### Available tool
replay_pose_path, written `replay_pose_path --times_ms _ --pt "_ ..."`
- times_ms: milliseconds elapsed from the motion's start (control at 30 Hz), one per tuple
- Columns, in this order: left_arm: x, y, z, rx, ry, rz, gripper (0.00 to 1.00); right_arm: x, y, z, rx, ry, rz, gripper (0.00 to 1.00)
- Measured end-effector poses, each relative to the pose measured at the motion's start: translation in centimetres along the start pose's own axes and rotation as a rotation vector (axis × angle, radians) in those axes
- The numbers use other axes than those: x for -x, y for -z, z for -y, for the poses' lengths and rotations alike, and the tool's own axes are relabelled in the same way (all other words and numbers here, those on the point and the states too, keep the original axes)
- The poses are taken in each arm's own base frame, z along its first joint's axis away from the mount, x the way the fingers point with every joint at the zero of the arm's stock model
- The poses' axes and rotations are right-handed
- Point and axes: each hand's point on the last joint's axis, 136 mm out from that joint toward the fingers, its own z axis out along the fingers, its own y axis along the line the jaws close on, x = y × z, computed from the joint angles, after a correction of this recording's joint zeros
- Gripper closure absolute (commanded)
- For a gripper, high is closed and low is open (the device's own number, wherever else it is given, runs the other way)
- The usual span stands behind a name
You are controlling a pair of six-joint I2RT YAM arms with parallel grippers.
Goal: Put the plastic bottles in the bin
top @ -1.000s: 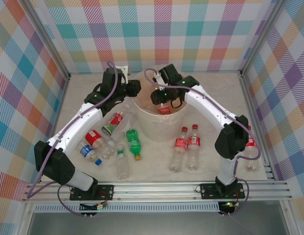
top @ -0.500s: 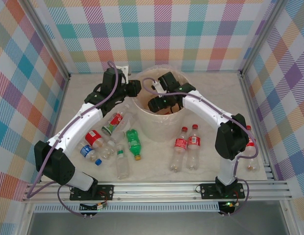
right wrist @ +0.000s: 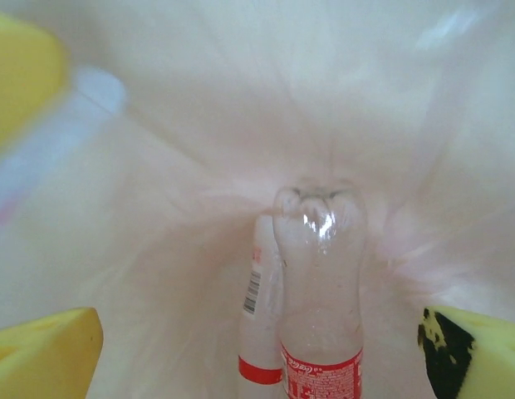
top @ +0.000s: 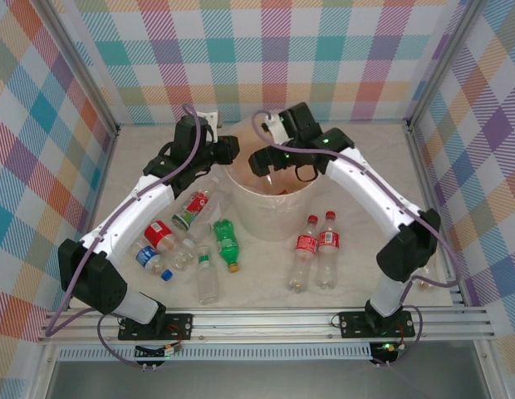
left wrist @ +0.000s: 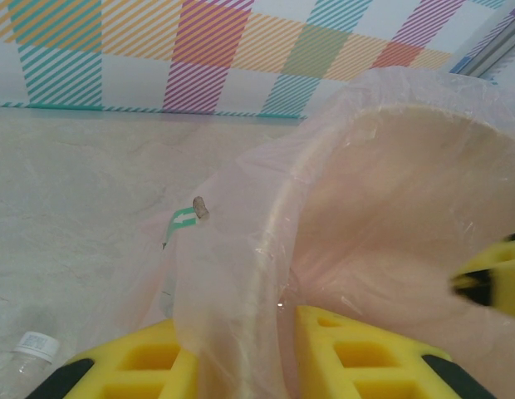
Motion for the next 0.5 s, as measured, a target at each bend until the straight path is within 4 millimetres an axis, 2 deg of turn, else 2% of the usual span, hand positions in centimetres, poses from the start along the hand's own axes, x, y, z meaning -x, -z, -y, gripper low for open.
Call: replay_pose_path --times_ms 133,300,400,500 --pt "0.0 0.0 0.0 0.003 -0.003 0.001 0.71 2.5 5.6 -0.3 -0.017 -0.019 0.117 0.02" --pt "0.0 0.0 0.0 0.003 -0.004 0.002 0.71 4.0 13.7 0.1 -0.076 -0.058 0.28 0.02" --pt "0.0 0.0 0.0 0.004 -0.005 0.002 0.71 3.5 18.4 1.5 -0.14 -0.1 0.365 0.03" --pt "0.0 0.0 -0.1 0.008 -0.012 0.004 0.71 1.2 21.6 4.1 -0.224 -0.174 0.394 0.03"
